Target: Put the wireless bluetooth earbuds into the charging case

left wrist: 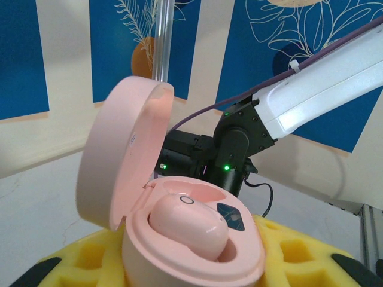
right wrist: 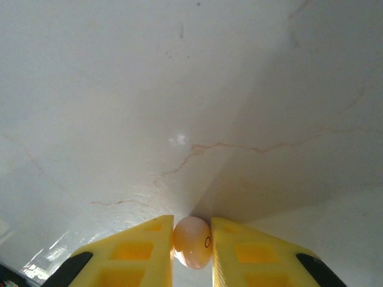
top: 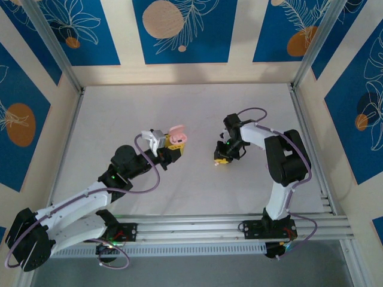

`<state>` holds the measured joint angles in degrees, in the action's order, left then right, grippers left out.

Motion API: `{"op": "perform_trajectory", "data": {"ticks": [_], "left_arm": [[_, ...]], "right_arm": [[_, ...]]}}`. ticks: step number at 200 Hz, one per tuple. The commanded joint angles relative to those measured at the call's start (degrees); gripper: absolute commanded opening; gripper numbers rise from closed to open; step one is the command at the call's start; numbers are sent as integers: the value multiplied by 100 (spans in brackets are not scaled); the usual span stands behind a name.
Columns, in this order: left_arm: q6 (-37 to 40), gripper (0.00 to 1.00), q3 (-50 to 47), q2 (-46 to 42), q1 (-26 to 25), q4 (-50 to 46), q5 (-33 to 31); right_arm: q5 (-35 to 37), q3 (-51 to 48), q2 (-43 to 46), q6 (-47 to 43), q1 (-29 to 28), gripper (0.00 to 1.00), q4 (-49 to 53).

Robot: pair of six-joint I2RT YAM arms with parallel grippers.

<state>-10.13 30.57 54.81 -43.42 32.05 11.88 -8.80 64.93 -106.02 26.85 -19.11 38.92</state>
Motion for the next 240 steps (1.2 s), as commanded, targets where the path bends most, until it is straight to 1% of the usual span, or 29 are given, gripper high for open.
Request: {"op": "perform_trajectory", "data": {"ticks": [1, 31, 62, 100, 127, 173, 192, 240], "left_arm": [[15, 26, -2, -75, -72, -15, -72], [55, 26, -24, 38, -73, -85, -103], [90, 26, -11, 176, -70, -147, -186], [169, 26, -7, 392, -70, -171, -127], [195, 26, -5, 545, -92, -70, -116], [258, 26, 50, 706, -131, 44, -90], [257, 26, 79, 724, -140, 52, -81], [219, 26, 72, 689, -147, 82, -72]], "right_arm": [[288, 73, 380, 57, -32, 20, 263], [308, 155, 842, 41, -40, 20, 463], [383, 465, 1385, 57, -116, 20, 858], [621, 1253, 2224, -12, -418, 21, 1303], [704, 1736, 2591, -124, -760, 21, 1415], [1030, 2290, 2743, -431, -1552, 21, 1439], [1021, 2407, 2667, -576, -1809, 21, 1443], [1042, 2503, 2482, -707, -2143, 21, 1374]]}}
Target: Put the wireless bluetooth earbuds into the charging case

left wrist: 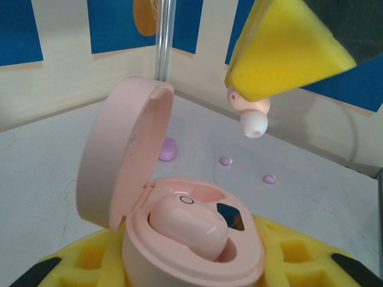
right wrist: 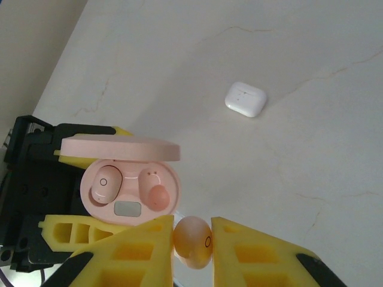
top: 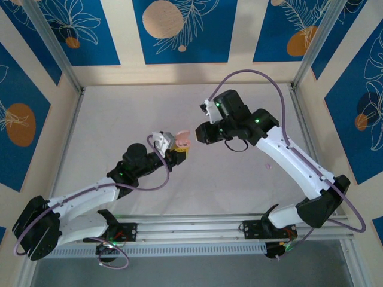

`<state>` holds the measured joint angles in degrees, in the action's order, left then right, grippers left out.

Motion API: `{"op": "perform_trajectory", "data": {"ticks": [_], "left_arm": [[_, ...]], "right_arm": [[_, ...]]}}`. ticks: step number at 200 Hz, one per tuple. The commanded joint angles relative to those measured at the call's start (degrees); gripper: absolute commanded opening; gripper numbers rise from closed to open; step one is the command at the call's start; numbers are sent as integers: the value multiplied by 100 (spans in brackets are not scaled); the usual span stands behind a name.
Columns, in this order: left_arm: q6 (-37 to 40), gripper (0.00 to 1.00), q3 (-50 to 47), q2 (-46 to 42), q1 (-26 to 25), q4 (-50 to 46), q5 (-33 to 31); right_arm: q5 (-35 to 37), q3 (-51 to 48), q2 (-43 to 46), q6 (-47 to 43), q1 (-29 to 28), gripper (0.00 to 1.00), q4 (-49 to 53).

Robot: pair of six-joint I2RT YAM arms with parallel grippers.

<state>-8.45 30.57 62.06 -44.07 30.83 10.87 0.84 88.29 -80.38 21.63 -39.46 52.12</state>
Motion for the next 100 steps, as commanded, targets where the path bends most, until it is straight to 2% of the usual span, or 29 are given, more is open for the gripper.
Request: {"op": "perform_trajectory", "data": {"ticks": [1, 100], "left_arm": [[52, 26, 68, -36, -78, 204, 29], [29, 26, 98, -62, -90, 204, 90]], "right_arm": [[80, 173, -83, -185, -116, 21, 53], [196, 240, -309, -162, -360, 21, -123]]}}
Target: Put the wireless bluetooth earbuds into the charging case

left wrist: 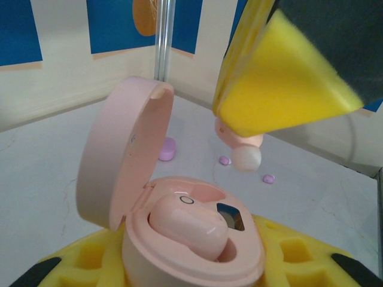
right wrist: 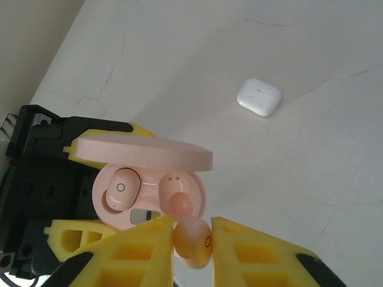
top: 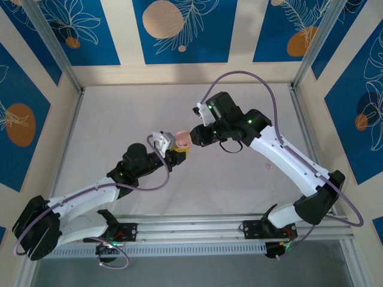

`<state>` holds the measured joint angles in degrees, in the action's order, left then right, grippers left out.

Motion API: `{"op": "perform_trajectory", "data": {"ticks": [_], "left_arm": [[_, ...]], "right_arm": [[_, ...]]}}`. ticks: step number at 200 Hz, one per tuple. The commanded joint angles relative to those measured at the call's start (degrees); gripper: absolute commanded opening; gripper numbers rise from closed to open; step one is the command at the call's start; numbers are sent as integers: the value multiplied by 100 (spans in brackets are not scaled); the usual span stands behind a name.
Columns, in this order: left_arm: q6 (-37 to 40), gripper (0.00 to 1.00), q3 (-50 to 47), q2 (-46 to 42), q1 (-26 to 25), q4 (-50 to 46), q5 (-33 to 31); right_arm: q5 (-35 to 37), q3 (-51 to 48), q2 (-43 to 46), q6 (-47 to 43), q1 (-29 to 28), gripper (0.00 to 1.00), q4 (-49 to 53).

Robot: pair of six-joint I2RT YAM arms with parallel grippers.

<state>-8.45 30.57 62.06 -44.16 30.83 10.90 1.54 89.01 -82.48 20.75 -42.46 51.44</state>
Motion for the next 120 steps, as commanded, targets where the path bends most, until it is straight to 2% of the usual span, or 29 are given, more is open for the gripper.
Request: {"op": "perform_trajectory", "data": {"ticks": [1, 59, 120], "left_arm": [[24, 26, 99, -62, -78, 204, 88], [6, 26, 85, -115, -83, 226, 115], [-17, 26, 88, -107, -77, 251, 106]], "right_arm": [[131, 169, -101, -73, -61, 21, -55], [355, 256, -242, -43, -140, 21, -64], [194, 251, -201, 52, -159, 21, -161]]}}
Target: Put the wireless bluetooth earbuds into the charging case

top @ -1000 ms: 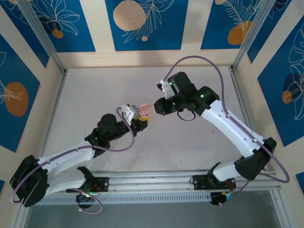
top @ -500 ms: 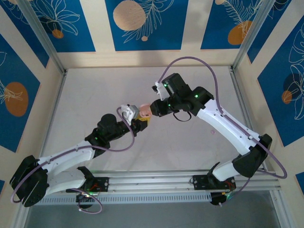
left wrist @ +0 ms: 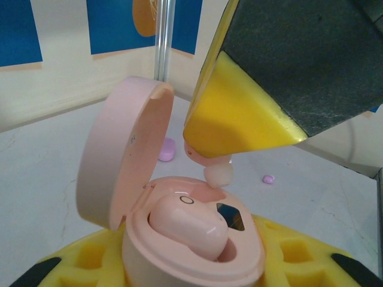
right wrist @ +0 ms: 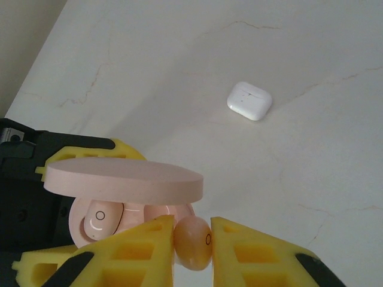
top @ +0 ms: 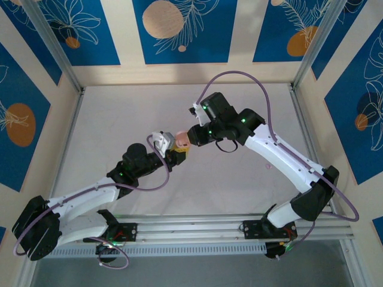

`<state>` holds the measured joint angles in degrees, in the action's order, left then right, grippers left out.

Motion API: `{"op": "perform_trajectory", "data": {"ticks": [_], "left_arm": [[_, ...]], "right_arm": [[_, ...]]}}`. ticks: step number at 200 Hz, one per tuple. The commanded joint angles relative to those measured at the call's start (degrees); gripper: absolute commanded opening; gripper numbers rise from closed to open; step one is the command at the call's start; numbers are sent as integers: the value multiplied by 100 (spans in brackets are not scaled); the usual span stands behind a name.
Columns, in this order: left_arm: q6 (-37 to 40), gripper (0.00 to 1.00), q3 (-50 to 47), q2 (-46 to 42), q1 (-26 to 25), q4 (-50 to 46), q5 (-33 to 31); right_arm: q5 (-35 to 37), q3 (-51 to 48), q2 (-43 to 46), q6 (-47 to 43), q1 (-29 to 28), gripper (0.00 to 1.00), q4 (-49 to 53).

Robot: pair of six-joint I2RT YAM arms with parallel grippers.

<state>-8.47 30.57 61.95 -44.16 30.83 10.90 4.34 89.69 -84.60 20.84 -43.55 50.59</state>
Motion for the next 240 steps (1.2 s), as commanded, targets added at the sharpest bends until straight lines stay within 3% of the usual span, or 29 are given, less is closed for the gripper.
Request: {"op": "perform_trajectory", "data": {"ticks": [1, 112, 240], "left_arm": [[-15, 26, 93, -96, -81, 254, 106], [-6, 26, 80, -113, -77, 266, 22], [-71, 26, 90, -174, -84, 366, -4]], "right_arm": [[-88, 182, 12, 43, -49, 21, -75], [-336, 111, 44, 157, -48, 21, -180], [331, 44, -84, -216, -206, 22, 153]]}}
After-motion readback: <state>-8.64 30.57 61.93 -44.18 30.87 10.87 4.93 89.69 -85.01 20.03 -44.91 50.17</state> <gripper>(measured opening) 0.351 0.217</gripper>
